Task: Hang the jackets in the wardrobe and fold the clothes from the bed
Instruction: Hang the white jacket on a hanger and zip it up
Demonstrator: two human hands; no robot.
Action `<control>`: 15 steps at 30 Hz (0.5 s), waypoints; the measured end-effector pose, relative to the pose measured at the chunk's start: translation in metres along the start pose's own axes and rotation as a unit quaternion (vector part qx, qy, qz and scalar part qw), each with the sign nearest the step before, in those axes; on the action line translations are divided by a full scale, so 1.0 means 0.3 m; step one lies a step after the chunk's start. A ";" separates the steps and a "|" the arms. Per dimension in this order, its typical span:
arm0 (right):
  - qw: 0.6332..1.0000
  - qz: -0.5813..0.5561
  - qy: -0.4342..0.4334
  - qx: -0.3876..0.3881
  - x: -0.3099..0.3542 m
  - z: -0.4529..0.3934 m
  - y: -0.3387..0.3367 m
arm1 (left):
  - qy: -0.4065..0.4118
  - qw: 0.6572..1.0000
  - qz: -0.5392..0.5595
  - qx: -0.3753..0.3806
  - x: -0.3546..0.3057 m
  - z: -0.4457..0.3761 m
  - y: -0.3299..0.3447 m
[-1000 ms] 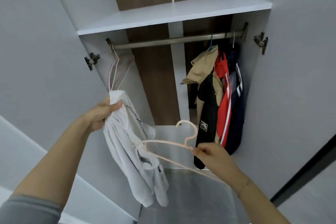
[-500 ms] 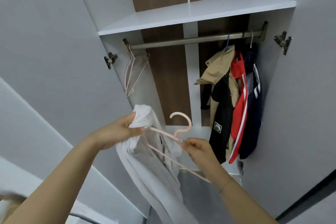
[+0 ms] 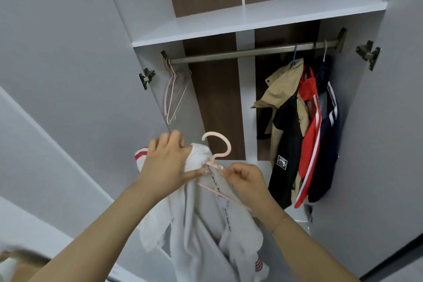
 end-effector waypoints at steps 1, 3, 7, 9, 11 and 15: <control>1.000 0.009 -0.003 0.004 0.006 -0.016 -0.004 | 0.015 0.999 0.033 -0.012 -0.010 -0.010 -0.009; 0.999 0.052 -0.003 0.016 0.028 -0.053 -0.018 | 0.028 0.977 0.204 0.059 -0.002 -0.039 -0.001; 0.972 0.222 -0.058 0.043 0.134 -0.156 -0.101 | -0.040 0.912 0.384 0.134 0.067 -0.091 0.053; 0.972 0.208 -0.110 -0.032 0.182 -0.179 -0.209 | -0.091 0.885 0.440 0.120 0.127 -0.107 0.062; 0.972 0.111 -0.118 -0.172 0.158 -0.143 -0.347 | -0.126 0.863 0.478 0.103 0.183 -0.114 0.041; 0.968 -0.008 0.040 -0.247 -0.123 -0.008 -0.342 | -0.117 0.838 0.526 0.089 0.213 -0.131 -0.059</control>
Point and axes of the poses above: each hand's wrist, its own z-axis away from the middle knuckle, its own y-axis out of the palm, x = y × z, the point moved 8 cm from there along -z, towards the middle knuckle, and after that the axes turned 15 degrees about -y, right-handed, at the moved point
